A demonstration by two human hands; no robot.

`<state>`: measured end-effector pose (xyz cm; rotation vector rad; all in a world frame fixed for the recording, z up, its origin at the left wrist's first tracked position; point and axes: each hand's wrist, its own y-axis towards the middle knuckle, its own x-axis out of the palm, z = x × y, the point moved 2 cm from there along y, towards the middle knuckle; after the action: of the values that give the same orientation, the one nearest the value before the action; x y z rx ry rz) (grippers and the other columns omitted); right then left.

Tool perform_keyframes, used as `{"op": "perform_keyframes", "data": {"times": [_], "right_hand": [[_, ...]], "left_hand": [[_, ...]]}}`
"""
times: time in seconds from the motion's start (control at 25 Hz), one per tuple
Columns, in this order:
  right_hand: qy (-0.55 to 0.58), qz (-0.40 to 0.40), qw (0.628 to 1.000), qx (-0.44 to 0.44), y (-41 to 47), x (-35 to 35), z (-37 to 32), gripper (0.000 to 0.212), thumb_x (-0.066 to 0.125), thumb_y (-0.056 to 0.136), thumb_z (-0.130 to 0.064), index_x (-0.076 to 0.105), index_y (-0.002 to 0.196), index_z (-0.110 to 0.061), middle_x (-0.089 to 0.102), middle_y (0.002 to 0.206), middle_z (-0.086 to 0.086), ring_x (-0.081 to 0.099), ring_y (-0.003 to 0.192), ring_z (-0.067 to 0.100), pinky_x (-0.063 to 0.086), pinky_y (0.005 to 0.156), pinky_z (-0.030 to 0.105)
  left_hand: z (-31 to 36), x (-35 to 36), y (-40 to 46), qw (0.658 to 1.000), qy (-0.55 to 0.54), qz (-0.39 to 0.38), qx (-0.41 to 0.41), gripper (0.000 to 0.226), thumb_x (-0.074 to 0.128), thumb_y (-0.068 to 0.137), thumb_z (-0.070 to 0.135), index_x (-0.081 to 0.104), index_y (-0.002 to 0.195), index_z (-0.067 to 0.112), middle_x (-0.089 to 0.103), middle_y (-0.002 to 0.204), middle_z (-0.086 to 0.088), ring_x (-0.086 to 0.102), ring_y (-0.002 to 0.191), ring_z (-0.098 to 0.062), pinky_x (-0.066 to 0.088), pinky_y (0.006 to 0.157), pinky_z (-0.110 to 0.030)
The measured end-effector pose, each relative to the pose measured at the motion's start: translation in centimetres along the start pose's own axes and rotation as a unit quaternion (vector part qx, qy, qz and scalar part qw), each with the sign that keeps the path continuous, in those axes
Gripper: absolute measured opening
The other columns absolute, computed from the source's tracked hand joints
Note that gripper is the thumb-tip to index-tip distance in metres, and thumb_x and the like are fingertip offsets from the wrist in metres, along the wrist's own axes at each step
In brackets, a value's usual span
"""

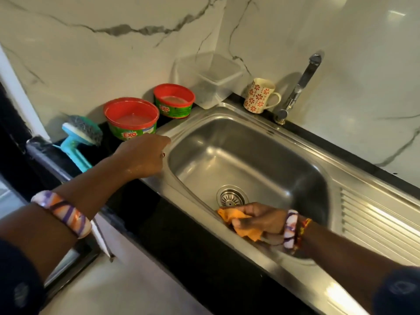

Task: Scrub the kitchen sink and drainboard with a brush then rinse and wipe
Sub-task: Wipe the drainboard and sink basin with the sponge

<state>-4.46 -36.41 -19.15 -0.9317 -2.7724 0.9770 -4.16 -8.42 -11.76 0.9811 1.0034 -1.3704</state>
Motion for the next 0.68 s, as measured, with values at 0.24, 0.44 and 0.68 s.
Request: {"op": "perform_keyframes", "data": {"times": [0.24, 0.44, 0.68], "right_hand": [[0.179, 0.02, 0.982, 0.051, 9.3, 3.2, -4.7, 0.028, 0.052, 0.093, -0.029, 0.057, 0.118, -0.016, 0.06, 0.12, 0.003, 0.053, 0.101, 0.009, 0.043, 0.087, 0.012], [0.268, 0.022, 0.954, 0.134, 15.8, 3.5, -6.4, 0.032, 0.049, 0.094, -0.038, 0.056, 0.07, -0.017, 0.057, 0.056, -0.006, 0.052, 0.05, 0.004, 0.044, 0.049, 0.013], [0.562, 0.035, 0.826, 0.022, 19.6, 3.3, -6.8, 0.026, 0.045, 0.094, -0.019, 0.06, 0.076, -0.006, 0.063, 0.059, 0.004, 0.061, 0.048, 0.012, 0.05, 0.046, 0.019]], "left_hand": [[0.4, 1.8, 6.2, 0.995, -0.004, -0.004, 0.096, 0.047, 0.046, 0.092, 0.009, 0.04, 0.138, 0.017, 0.046, 0.14, -0.003, 0.045, 0.126, -0.02, 0.041, 0.103, -0.037], [0.3, 3.8, 11.5, 0.99, 0.062, -0.014, 0.13, 0.05, 0.039, 0.094, 0.004, 0.031, 0.142, 0.012, 0.028, 0.151, -0.006, 0.024, 0.14, -0.018, 0.019, 0.114, -0.028], [0.1, 4.7, 13.3, 0.99, 0.076, 0.037, 0.113, 0.055, 0.033, 0.095, 0.006, 0.018, 0.148, 0.013, 0.016, 0.156, -0.001, 0.011, 0.144, -0.011, 0.002, 0.113, -0.018]]}}
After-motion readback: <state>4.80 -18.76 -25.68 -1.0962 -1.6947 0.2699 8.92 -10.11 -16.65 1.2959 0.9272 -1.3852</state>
